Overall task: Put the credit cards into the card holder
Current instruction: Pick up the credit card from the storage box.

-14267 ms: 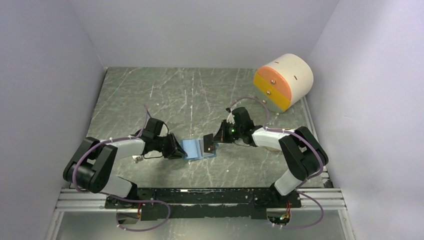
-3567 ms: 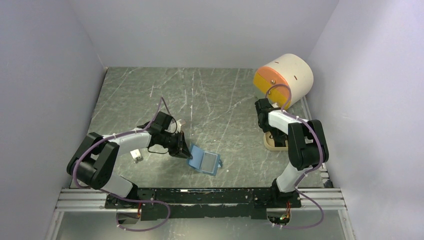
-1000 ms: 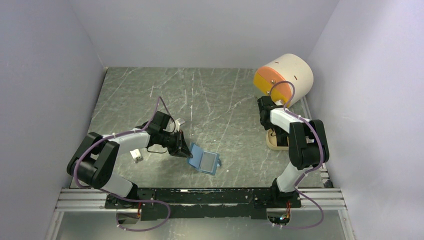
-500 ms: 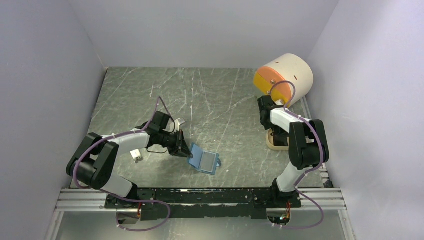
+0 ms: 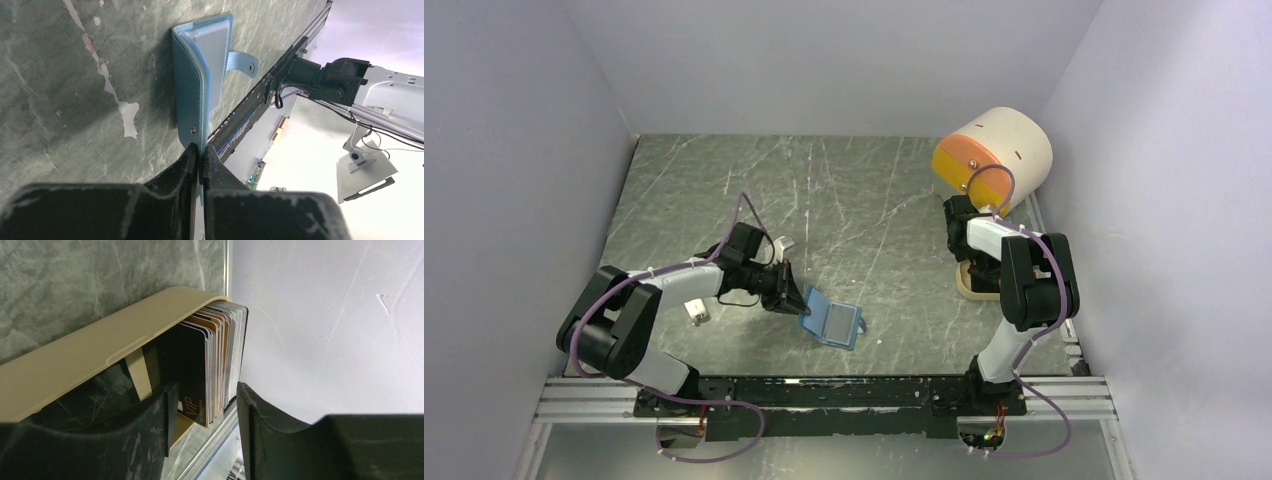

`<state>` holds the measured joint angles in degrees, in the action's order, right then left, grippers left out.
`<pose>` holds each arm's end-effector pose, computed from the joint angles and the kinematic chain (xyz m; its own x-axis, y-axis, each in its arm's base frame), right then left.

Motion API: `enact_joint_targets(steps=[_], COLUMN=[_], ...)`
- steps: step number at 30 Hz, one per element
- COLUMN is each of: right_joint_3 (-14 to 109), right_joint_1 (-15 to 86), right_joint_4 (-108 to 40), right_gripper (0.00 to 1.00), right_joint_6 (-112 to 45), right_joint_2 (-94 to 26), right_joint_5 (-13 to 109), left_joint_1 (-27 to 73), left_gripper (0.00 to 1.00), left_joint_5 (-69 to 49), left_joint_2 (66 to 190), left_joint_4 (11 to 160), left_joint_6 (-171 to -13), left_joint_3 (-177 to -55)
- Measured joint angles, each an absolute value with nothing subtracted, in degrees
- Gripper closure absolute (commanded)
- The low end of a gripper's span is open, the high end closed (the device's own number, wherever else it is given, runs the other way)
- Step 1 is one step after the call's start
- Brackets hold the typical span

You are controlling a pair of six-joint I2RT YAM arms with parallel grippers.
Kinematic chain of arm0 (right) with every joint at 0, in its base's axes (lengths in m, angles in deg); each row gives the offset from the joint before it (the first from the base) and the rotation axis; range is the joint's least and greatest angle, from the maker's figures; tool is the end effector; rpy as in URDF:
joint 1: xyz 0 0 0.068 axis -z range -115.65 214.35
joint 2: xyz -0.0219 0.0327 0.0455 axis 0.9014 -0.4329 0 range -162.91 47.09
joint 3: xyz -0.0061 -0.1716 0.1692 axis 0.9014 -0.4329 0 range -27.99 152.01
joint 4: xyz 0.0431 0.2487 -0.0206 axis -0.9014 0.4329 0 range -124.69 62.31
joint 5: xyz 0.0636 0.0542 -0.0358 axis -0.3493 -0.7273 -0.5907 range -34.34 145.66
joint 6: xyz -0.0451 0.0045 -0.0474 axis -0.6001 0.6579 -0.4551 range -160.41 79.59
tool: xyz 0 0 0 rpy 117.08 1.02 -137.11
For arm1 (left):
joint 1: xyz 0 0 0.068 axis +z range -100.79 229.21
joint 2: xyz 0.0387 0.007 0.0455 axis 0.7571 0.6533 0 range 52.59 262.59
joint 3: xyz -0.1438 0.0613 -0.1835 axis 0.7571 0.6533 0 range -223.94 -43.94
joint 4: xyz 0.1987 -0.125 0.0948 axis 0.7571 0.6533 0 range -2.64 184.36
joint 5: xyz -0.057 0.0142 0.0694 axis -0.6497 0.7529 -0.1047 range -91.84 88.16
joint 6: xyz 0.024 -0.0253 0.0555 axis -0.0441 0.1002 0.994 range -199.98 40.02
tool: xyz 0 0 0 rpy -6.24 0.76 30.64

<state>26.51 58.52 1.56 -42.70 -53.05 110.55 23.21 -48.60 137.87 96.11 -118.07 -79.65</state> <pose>0.2861 -0.0132 0.1114 -0.9863 -0.1237 -0.1087 0.0171 0.5794 -0.8149 0.2147 -0.1466 0.1098 -0.9994 0.0174 -0.0309 0.0353 0.5827 -0.8119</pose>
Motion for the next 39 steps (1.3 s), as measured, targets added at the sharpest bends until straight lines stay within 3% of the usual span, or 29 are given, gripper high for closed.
enact_joint_targets(steps=[6,22,39], right_joint_3=[26.09,26.25,27.54], right_joint_1=[58.76,58.74,57.08], right_joint_4=[1.10,1.65,4.29], right_gripper=[0.66,0.73,0.98], right_joint_6=[-42.81,-42.83,-40.40], right_joint_2=[-53.03,-52.15,-51.26], right_joint_5=[110.69,111.17,109.22], left_joint_1=[23.21,23.21,23.21], left_gripper=[0.91,0.91,0.91], left_joint_5=[-48.62,-48.65,-49.45], left_joint_2=[137.87,137.76,137.76], left_joint_4=[95.96,95.63,94.37], left_joint_6=[-118.29,-118.35,-118.79], left_joint_3=[-79.65,-79.43,-78.88])
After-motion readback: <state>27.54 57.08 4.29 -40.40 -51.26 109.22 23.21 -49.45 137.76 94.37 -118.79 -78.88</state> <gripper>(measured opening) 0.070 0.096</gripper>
